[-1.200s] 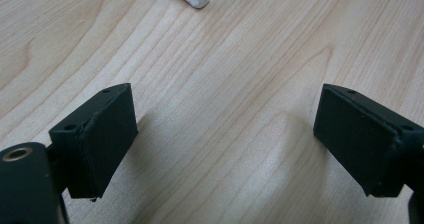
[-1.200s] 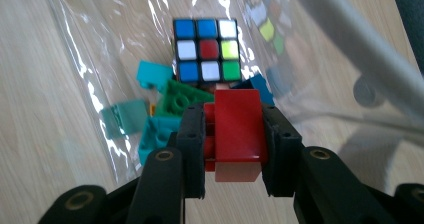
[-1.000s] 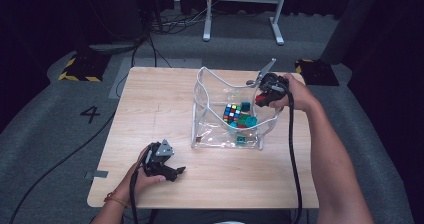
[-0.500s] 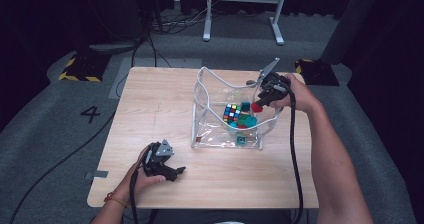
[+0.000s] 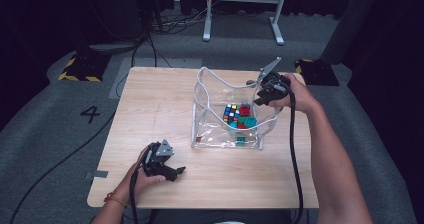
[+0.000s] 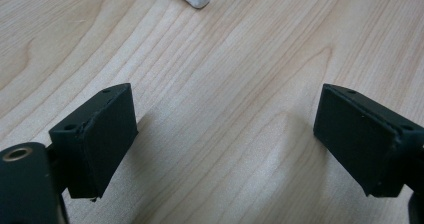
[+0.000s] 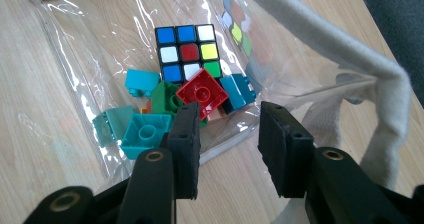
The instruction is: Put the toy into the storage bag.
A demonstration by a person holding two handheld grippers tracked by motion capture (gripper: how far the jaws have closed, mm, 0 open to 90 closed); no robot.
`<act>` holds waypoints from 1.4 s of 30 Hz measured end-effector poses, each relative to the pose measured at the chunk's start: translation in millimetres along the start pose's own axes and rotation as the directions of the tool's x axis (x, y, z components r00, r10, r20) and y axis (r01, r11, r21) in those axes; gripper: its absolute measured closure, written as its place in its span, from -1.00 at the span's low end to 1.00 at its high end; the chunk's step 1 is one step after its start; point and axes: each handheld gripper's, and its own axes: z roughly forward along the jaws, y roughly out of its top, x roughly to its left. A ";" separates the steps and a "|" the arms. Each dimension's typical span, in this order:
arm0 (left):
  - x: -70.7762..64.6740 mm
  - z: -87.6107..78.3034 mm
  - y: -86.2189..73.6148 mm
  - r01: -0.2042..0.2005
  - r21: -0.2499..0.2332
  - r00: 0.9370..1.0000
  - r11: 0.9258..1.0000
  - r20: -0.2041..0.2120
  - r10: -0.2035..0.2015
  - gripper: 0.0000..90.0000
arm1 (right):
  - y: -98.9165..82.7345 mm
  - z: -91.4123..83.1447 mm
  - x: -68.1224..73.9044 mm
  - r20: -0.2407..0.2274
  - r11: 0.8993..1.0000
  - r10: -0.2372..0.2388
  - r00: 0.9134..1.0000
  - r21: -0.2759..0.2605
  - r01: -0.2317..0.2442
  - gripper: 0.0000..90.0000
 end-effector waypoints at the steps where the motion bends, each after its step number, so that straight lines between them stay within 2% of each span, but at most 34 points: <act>1: 0.0 0.0 0.0 0.000 0.000 1.000 1.000 0.000 0.000 -0.77 | 0.3 0.5 0.1 0.000 1.000 0.002 1.000 0.000 -0.002 0.33; 5: 0.0 0.0 0.0 0.000 0.000 1.000 1.000 0.000 0.000 -0.77 | 1.5 1.0 0.7 0.013 1.000 0.009 1.000 -0.022 -0.009 0.25; 8: 0.0 0.0 0.0 0.000 0.000 1.000 1.000 0.000 0.000 -0.77 | 1.1 -0.5 1.7 0.007 0.997 0.019 1.000 -0.081 -0.019 0.19; 15: -0.1 0.1 0.0 0.002 0.000 1.000 1.000 0.002 -0.002 -0.77 | -0.6 0.5 3.7 0.050 0.995 0.035 0.998 -0.096 -0.030 -0.08; 20: 0.0 0.0 0.0 0.000 0.000 1.000 1.000 0.000 0.000 -0.77 | 0.3 -2.0 9.4 0.112 0.989 0.062 0.992 -0.142 -0.046 -0.28; 27: 0.0 0.0 0.0 0.000 0.000 1.000 1.000 0.000 0.000 -0.77 | 1.7 -11.5 19.3 0.146 0.980 0.093 0.985 -0.187 -0.065 -0.46; 31: -0.2 0.1 -0.1 0.003 0.001 1.000 1.000 0.004 -0.003 -0.77 | 2.6 -15.2 24.8 0.143 0.983 0.064 0.988 -0.180 -0.038 -0.44; 33: 0.0 0.0 0.0 0.000 0.000 1.000 1.000 0.000 0.000 -0.77 | 2.9 -18.5 27.4 0.157 0.984 0.055 0.986 -0.176 -0.027 -0.44; 39: -0.1 0.1 0.0 0.002 0.000 1.000 1.000 0.002 -0.002 -0.77 | 1.4 -30.0 33.9 0.190 0.979 0.101 0.977 -0.195 -0.064 -0.46; 42: 0.0 0.0 0.0 0.000 0.000 1.000 1.000 0.000 0.000 -0.77 | 0.3 -32.7 36.4 0.193 0.973 0.100 0.976 -0.223 -0.056 -0.47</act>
